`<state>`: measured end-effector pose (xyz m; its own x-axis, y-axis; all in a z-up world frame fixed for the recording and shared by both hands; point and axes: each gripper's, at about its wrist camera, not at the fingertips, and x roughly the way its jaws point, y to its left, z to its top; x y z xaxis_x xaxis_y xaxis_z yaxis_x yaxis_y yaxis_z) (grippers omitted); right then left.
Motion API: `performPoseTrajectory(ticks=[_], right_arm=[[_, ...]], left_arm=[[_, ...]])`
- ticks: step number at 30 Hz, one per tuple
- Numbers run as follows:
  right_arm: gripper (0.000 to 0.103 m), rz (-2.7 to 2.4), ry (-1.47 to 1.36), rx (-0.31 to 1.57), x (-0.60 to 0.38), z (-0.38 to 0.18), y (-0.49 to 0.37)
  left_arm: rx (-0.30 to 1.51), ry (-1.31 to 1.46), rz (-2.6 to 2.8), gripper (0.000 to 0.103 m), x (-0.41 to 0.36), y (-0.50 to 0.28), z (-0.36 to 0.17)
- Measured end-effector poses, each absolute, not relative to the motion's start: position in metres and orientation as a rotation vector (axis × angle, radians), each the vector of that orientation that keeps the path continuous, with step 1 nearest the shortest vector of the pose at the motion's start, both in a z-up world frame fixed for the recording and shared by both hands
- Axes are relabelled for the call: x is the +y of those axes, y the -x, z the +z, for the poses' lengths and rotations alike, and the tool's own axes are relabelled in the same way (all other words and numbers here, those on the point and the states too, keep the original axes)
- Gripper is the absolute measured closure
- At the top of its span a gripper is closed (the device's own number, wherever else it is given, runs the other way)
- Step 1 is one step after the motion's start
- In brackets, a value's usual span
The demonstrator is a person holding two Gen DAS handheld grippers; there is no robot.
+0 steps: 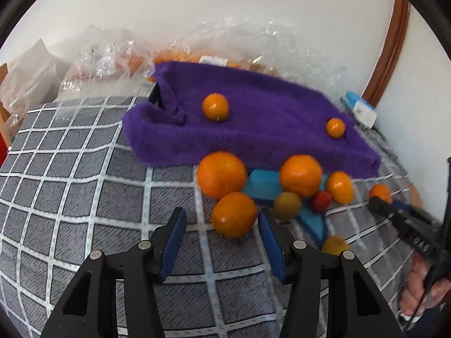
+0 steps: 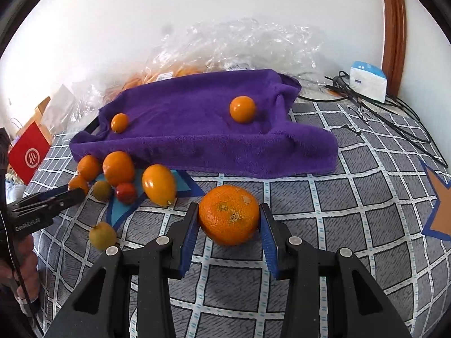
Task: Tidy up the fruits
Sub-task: 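Close the right gripper on a large mandarin while the left gripper grasps an orange, then lift both held fruits over the purple towel and open both grippers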
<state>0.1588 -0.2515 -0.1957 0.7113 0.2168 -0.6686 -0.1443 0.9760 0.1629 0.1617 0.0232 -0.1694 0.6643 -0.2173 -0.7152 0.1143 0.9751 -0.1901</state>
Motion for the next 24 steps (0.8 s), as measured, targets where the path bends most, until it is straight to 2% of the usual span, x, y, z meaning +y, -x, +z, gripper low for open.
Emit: performPoseTrajectory(ticks=[2,3,4,24], right_arm=[[0.062,0.205,-0.107,0.75,-0.252,-0.195,-0.158],[0.062,0.207,-0.114,0.75,-0.252,-0.196,-0.158],[0.062,0.205,-0.119,0.752,-0.253,-0.196,-0.157],[0.062,0.224,-0.134,0.702,-0.255,-0.193,-0.147]], left_arm=[[0.821,0.138,-0.2,0.058,0.021,-0.162,-0.17],[0.837,0.13,-0.206,0.069,0.018,-0.162,-0.173],[0.852,0.127,-0.208,0.072,0.016,-0.163,-0.175],[0.723,0.24,-0.216,0.072,0.034,-0.141,-0.163]])
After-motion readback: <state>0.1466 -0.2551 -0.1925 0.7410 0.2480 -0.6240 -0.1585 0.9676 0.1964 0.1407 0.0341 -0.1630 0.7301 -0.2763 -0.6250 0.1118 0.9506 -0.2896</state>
